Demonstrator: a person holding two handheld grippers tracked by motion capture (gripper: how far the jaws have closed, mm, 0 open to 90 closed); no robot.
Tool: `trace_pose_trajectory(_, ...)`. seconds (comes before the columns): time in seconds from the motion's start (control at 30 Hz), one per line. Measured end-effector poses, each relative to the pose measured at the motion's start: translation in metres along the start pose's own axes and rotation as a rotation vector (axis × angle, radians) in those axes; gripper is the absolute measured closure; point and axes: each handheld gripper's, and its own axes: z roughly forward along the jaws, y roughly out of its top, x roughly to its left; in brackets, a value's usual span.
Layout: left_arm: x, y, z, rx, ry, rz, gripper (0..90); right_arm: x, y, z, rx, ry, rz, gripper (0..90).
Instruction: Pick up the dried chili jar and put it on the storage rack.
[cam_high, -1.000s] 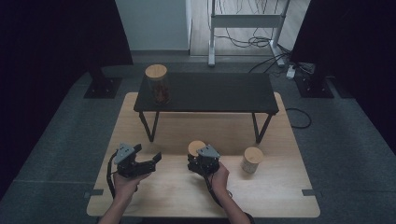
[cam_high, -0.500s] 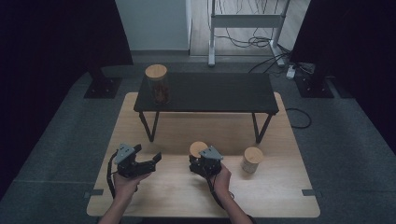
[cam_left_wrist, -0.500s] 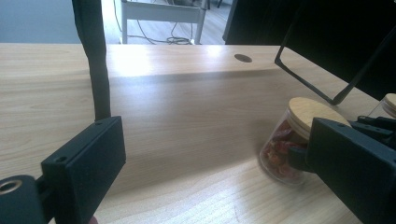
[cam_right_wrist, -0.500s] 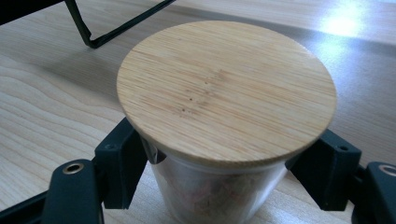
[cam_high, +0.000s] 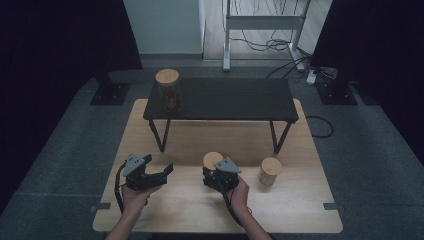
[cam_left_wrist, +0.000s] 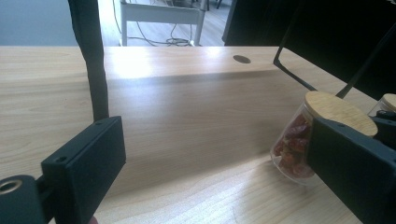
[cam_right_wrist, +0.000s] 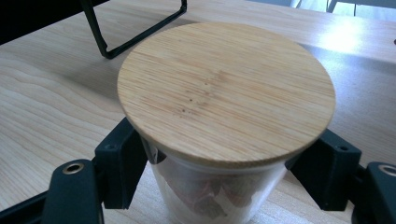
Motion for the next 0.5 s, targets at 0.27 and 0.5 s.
trace_pose_trajectory(0.27,0.000,0.000,-0.002,-0.006,0.003,-0.002,4.5,0.000,0.003,-0.008,-0.005,0.003,-0.003,25.2)
trace_pose_trajectory(0.5,0.000,0.000,-0.001,-0.004,0.000,-0.002,4.5,-0.001,0.006,-0.014,-0.014,0.000,-0.007,25.2)
